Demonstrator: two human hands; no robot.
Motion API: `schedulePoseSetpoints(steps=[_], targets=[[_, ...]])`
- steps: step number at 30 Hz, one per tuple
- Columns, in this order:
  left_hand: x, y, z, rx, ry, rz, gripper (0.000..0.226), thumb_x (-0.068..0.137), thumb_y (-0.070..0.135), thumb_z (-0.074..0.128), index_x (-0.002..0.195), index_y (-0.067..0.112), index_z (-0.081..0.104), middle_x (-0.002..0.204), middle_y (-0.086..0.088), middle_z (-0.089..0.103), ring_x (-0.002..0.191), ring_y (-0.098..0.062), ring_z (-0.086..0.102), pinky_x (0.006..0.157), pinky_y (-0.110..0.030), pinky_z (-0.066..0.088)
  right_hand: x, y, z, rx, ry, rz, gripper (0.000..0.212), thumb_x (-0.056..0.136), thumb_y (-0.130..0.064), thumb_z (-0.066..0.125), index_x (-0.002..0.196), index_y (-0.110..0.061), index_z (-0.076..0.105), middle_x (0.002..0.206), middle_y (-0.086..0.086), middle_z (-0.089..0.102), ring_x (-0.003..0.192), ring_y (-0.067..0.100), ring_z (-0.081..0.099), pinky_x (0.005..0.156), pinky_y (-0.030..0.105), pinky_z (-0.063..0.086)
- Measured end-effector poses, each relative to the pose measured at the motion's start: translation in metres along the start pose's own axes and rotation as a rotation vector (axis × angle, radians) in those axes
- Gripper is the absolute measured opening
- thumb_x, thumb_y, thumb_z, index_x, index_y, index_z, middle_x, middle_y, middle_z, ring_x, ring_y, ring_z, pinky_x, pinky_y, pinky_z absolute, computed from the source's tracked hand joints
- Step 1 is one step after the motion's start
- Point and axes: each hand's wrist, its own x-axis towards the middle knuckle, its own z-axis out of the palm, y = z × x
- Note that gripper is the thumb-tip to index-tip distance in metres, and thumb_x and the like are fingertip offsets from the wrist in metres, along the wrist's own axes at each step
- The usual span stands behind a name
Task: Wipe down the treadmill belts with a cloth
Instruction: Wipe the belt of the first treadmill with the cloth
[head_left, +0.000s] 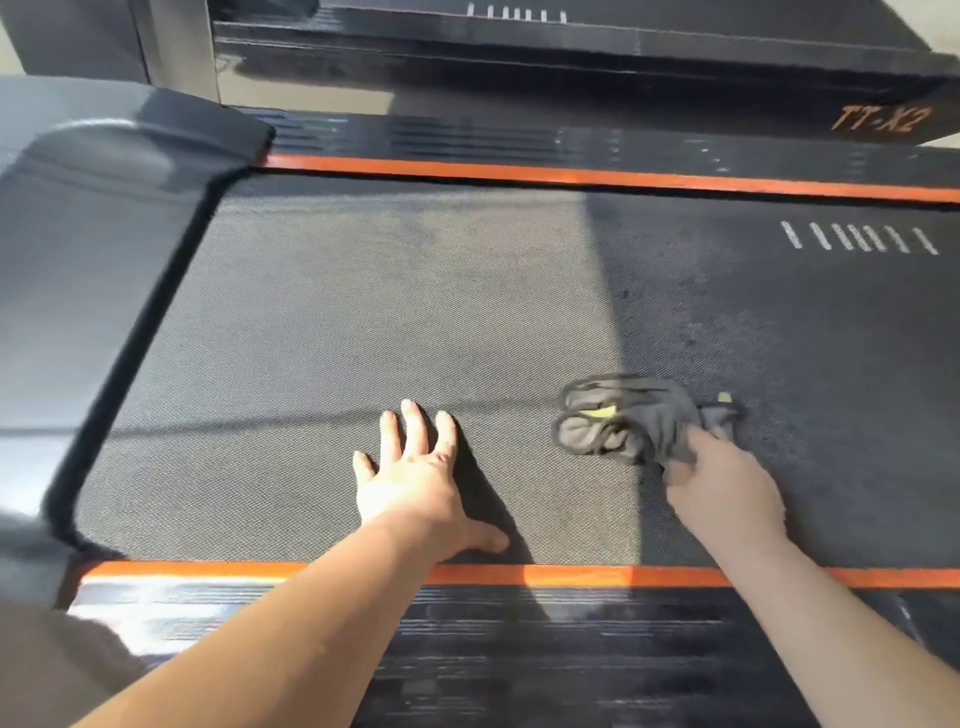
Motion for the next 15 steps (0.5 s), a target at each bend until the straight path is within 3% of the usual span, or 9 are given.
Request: schedulePoseSetpoints(steps=[2,4,7,9,11,12,15], targets=[[0.002,0.0,0.001,0.0,0.0,-0.004,0.159,0.048,0.089,0.075,0.16,0.029,-0.02,0.165,-0.007,-0.034,0.154,-0.034,-0.028,0.124,-0.065,0.005,-0.005,-0.018,0.004,-0.002,0.008,0.075,0.008,0.092,-0.024,0.059,0.1,-0.024,0.06,0.112,0.014,0.065,0.102,0.04,0.063,0.077,0.041,0.051],[0.003,0.001,0.001,-0.002,-0.007,-0.003,0.16,0.047,0.088,0.076,0.161,0.028,-0.019,0.165,-0.007,-0.034,0.154,-0.035,-0.028,0.123,-0.066,0.004,-0.025,-0.054,0.018,-0.03,-0.028,0.052,0.018,0.091,-0.025,0.062,0.109,-0.024,0.065,0.11,0.009,0.068,0.103,0.036,0.066,0.077,0.037,0.051],[0.004,0.001,0.0,-0.025,-0.011,-0.009,0.161,0.045,0.086,0.078,0.161,0.027,-0.018,0.166,-0.006,-0.033,0.154,-0.035,-0.028,0.123,-0.066,0.004,-0.063,-0.086,0.04,0.08,-0.019,-0.348,0.031,0.074,-0.02,0.073,0.105,-0.024,0.075,0.104,0.003,0.075,0.103,0.029,0.072,0.083,0.031,0.058],[0.003,0.002,-0.002,-0.024,-0.019,-0.017,0.162,0.044,0.087,0.078,0.161,0.028,-0.018,0.166,-0.006,-0.032,0.154,-0.034,-0.027,0.123,-0.066,0.004,-0.06,-0.078,0.043,0.068,-0.096,-0.512,0.052,0.071,-0.017,0.073,0.122,-0.025,0.074,0.124,0.004,0.073,0.125,0.024,0.064,0.106,0.033,0.049],[0.0,0.004,-0.006,-0.007,-0.032,-0.026,0.163,0.044,0.086,0.079,0.162,0.026,-0.016,0.167,-0.007,-0.03,0.154,-0.035,-0.025,0.123,-0.067,0.006,-0.047,-0.065,0.029,-0.122,-0.173,-0.451,0.062,0.085,-0.017,0.066,0.145,-0.032,0.057,0.152,0.0,0.054,0.15,0.019,0.036,0.126,0.034,0.023],[-0.001,0.006,-0.008,-0.006,-0.037,-0.032,0.162,0.045,0.084,0.081,0.162,0.024,-0.015,0.167,-0.008,-0.029,0.155,-0.036,-0.024,0.122,-0.067,0.007,-0.04,-0.061,0.021,-0.23,-0.177,-0.368,0.065,0.089,-0.021,0.063,0.151,-0.035,0.047,0.161,0.0,0.041,0.155,0.022,0.023,0.128,0.04,0.012],[-0.008,0.021,-0.014,-0.01,-0.044,-0.032,0.154,0.055,0.069,0.087,0.162,0.017,-0.012,0.167,-0.009,-0.027,0.155,-0.04,-0.019,0.122,-0.068,0.008,-0.023,-0.056,-0.002,-0.339,-0.353,-0.144,0.069,0.095,-0.028,0.057,0.157,-0.036,0.029,0.172,-0.004,0.009,0.158,0.032,0.005,0.125,0.056,0.006]])
